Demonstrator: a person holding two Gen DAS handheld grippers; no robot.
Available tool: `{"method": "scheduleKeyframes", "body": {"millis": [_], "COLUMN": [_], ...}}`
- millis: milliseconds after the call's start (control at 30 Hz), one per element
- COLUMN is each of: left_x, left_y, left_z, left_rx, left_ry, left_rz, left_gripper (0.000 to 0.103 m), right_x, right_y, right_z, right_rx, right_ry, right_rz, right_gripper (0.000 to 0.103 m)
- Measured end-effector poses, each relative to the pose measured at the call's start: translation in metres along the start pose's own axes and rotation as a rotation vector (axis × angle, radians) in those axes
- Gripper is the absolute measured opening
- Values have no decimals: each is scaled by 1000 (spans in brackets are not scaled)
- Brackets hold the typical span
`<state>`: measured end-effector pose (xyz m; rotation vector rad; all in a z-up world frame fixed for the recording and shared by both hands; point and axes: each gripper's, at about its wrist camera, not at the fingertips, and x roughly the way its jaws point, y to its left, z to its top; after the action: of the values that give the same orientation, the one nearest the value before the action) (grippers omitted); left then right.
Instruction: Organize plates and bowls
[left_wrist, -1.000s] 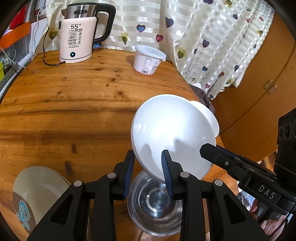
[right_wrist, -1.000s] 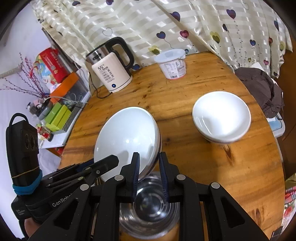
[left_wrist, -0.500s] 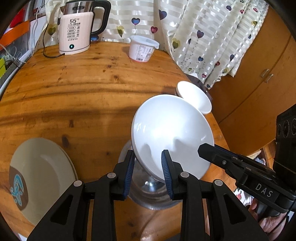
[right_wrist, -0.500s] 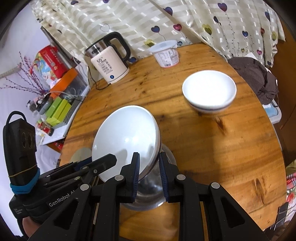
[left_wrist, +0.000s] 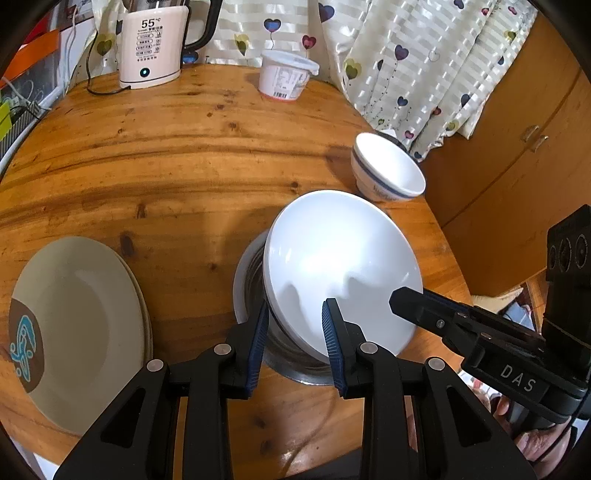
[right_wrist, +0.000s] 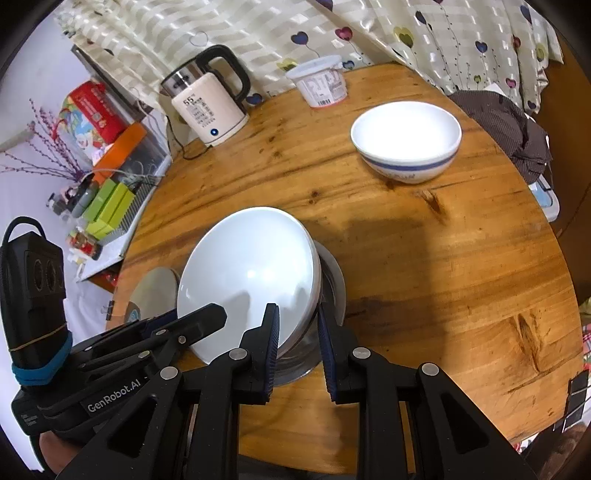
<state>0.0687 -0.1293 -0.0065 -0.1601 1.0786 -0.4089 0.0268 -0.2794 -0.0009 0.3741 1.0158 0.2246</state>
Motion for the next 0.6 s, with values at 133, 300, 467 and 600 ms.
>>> {"method": "scheduleKeyframes", "body": {"millis": [133,300,467,600], "left_x": [4,9,11,11], "left_y": [0,2,2,1], "left_z": [-2,-4,-3,-4], "left_rx": [0,-5,-4,-6], "left_ry": [13,31,35,36], "left_rz": [2,5,6,4], "left_gripper": [30,30,30,30], "right_x": [4,10,12,12], "right_y": [-3,-6,-8,-8], "right_z": [-2,-3,-3,-3], "right_rx": [7,17,16,14], "right_ry": [13,35,43,45], "right_rz": [-5,-7,-8,-9], "right_gripper": [21,21,21,22]}}
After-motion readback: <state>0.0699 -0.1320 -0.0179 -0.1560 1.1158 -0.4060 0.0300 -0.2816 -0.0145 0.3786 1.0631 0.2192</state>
